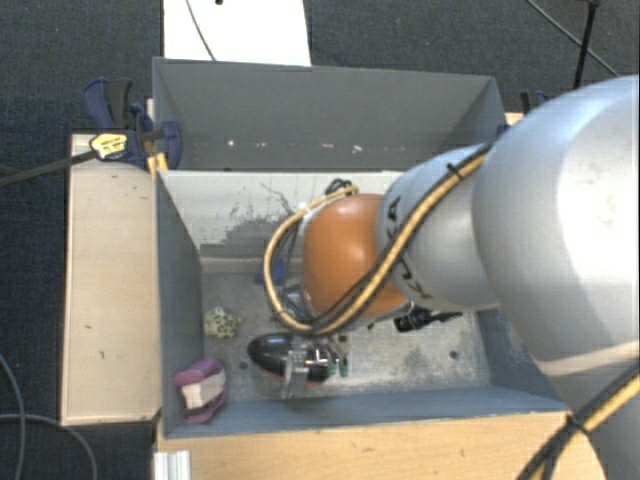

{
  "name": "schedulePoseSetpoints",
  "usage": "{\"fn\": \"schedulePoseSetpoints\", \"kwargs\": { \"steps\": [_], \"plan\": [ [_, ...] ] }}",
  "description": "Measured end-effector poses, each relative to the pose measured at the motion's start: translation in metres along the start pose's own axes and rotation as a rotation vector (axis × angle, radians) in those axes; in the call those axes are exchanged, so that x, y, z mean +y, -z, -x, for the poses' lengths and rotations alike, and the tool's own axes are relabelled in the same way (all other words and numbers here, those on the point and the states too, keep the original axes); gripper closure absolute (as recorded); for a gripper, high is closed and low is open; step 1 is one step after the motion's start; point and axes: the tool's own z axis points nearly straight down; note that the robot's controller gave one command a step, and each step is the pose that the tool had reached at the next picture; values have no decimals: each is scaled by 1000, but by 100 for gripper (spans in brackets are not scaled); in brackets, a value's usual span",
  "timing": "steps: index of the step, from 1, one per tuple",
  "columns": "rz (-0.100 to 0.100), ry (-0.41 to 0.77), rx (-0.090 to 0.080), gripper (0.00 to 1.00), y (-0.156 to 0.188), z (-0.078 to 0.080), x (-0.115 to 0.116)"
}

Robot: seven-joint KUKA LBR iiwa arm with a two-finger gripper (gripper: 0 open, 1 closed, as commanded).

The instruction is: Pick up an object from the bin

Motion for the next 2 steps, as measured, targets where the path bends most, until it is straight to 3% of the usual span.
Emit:
{"fn": "schedulePoseSetpoints", "kwargs": {
  "steps": [1, 2],
  "plan": [
    [2, -6, -1, 100, 0, 0, 2],
    [7, -20, -11, 100, 116, 15, 33]
  ]
}}
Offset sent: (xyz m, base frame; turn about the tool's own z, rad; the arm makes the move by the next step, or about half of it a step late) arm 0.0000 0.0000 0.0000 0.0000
